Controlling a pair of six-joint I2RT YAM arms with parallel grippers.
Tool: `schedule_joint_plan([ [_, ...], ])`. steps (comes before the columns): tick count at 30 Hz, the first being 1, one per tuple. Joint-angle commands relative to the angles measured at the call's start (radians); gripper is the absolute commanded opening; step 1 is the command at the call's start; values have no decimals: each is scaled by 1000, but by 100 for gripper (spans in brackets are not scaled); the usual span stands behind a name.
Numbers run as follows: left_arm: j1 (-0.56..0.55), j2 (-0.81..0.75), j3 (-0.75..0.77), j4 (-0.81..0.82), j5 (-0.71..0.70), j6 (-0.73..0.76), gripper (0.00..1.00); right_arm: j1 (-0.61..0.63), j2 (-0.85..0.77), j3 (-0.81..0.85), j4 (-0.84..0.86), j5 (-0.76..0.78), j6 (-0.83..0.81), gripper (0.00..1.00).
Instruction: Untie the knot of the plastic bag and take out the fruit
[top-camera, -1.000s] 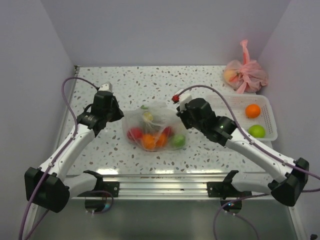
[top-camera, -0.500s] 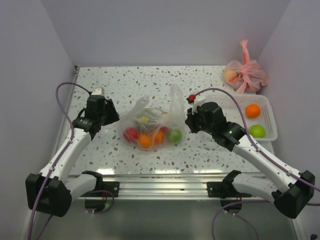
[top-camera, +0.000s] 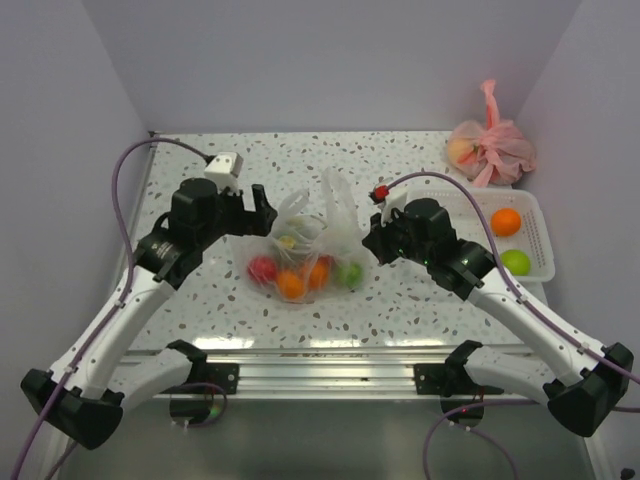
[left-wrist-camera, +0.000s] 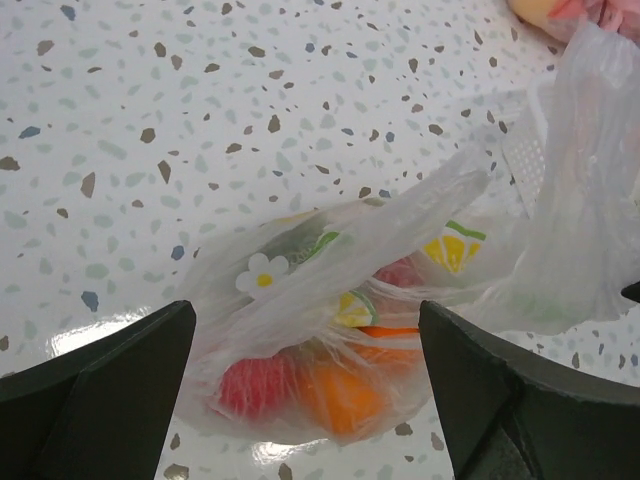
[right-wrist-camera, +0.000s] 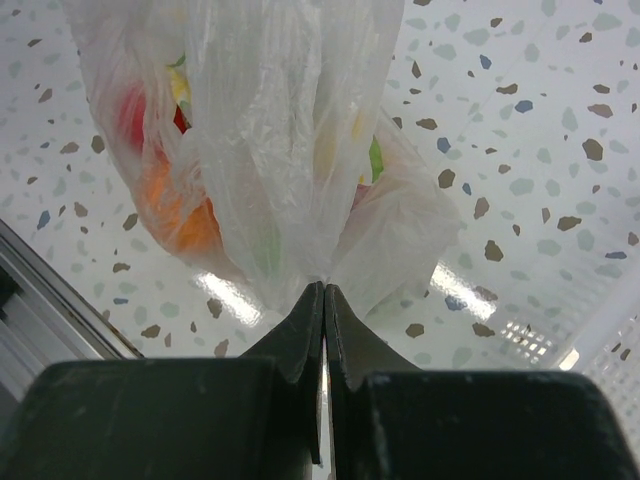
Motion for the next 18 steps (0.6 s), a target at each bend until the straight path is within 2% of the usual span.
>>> schedule_joint_plan([
  [1,-61,103,38,-17,-73,71,100,-2,-13,25,19,-31,-18,0],
  [3,-105,154,52,-8,-93,71,100,0,-13,25,16,-34,-21,0],
  [9,-217,278,74,24,-271,80,100,0,-35,8,18,-34,-23,0],
  [13,-231,332,75,32,-438,49,100,0,-48,-6,21,-33,-18,0],
  [18,-230,367,49,55,-555,9,91,0,-68,-34,19,-19,-12,0],
])
